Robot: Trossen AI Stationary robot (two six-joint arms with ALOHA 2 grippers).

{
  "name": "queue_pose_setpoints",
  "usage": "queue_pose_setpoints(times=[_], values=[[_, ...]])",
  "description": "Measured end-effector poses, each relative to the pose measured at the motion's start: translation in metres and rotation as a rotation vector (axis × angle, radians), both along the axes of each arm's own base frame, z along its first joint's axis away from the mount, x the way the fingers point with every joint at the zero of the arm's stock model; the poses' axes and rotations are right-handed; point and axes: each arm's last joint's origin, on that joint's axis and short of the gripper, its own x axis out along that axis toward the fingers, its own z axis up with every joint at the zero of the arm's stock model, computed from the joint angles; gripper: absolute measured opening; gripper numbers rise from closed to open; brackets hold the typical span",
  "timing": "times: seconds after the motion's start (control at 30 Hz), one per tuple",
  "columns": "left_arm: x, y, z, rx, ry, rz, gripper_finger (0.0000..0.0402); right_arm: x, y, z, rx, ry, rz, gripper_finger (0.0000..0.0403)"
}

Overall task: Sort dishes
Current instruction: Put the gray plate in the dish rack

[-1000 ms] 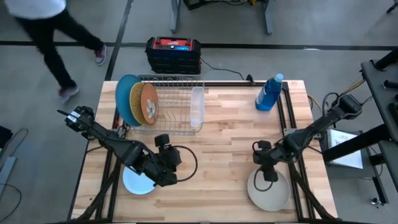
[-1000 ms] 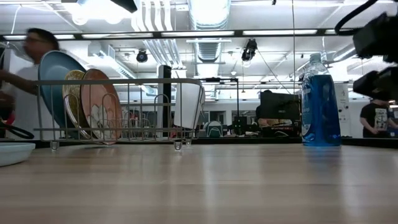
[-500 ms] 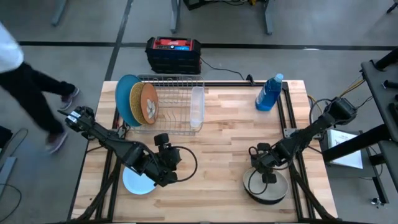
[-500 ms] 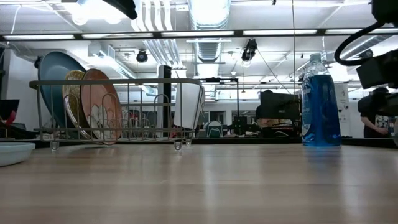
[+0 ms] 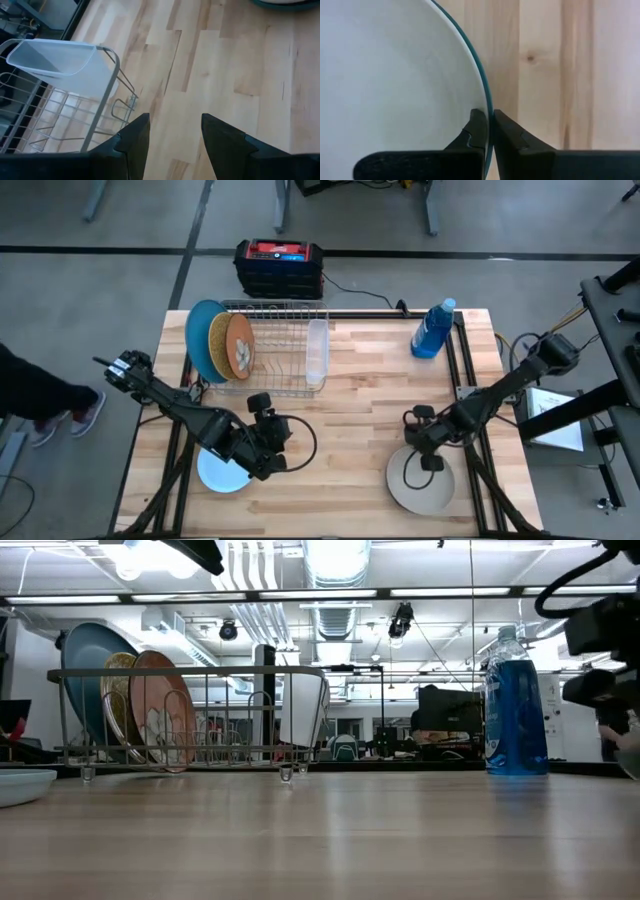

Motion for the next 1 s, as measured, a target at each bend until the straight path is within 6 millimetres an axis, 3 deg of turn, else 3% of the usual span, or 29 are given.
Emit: queue_pose_setpoints(times=[0.43, 0.63, 1.0], values=[[0.0, 0.0, 0.0, -0.004, -0.005, 0.003, 0.0168, -0.001, -0.003, 0.006, -0.02, -0.057, -0.06, 0.001], [0.0, 0.0, 0.0, -0.007, -0.008, 0.005, 0.0168, 0.0, -0.002, 0.005, -0.023, -0.05, -0.056, 0.0061], [0.001, 0.0, 0.0, -0.008, -0.01, 0.006, 0.0168, 0.009, 0.0, 0.009, -0.082, -0.194, -0.02, 0.0148]])
